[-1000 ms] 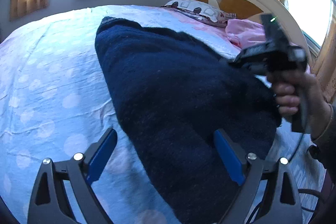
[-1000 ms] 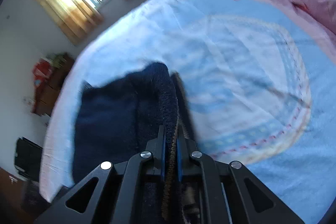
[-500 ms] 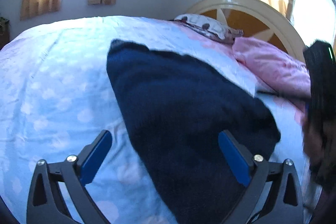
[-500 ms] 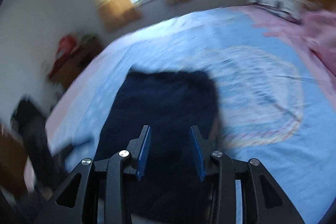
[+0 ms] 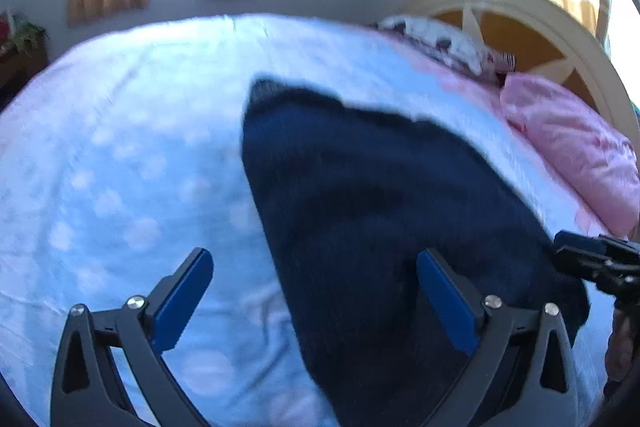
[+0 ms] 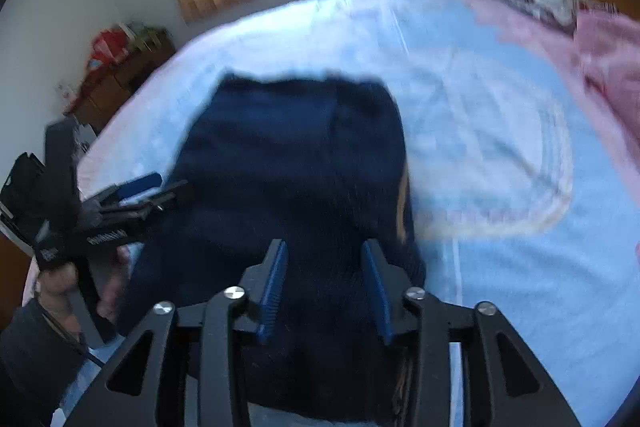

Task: Fold small clothes
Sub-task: 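Press the folded navy sweater flat with both open tools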

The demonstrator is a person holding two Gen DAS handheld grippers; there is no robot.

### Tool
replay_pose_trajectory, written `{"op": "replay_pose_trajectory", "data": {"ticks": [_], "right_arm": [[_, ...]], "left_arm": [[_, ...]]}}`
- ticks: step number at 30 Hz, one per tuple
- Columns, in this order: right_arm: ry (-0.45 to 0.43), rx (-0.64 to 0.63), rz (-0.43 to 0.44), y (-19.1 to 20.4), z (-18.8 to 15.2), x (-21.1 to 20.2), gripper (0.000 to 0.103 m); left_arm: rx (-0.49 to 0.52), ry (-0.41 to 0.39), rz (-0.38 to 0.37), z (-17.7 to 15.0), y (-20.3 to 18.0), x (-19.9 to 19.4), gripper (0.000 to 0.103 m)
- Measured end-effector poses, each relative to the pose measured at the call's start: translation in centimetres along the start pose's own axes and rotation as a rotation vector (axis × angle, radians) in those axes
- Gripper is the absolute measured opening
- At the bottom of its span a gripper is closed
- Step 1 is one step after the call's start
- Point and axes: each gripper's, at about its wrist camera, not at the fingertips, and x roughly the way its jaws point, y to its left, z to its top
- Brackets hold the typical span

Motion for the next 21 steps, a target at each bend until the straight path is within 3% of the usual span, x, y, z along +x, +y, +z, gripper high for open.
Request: {"op": "replay_pose_trajectory", "data": {"ticks": [2, 6, 11, 16, 21], "right_arm": [[-0.058, -0.016, 0.003, 0.7, 1.4, -0.5, 0.048], [-0.038, 0.009, 0.007, 1.0, 3.6, 2.0, 0.048], [0.087, 0.038, -0.045, -0.3, 4.1, 7.1, 0.050], [0.084, 0.090, -0.018, -2.1, 3.9, 7.8, 0.057], [0.028, 0.000, -0.104, 0.8, 2.7, 4.9, 0.059]], "left_arm": [[-0.008, -0.010, 0.033, 1.0, 0.3, 0.5, 0.103], [0.029, 0.034, 0.147, 1.8, 0.4, 2.7, 0.103], [0.091, 0.032, 0.157, 1.2, -0.2, 3.5, 0.103], [0.079, 0.024, 0.143, 1.2, -0.1, 3.8, 0.103], [0.078, 0.027, 0.154, 1.1, -0.3, 2.9, 0.103]]}}
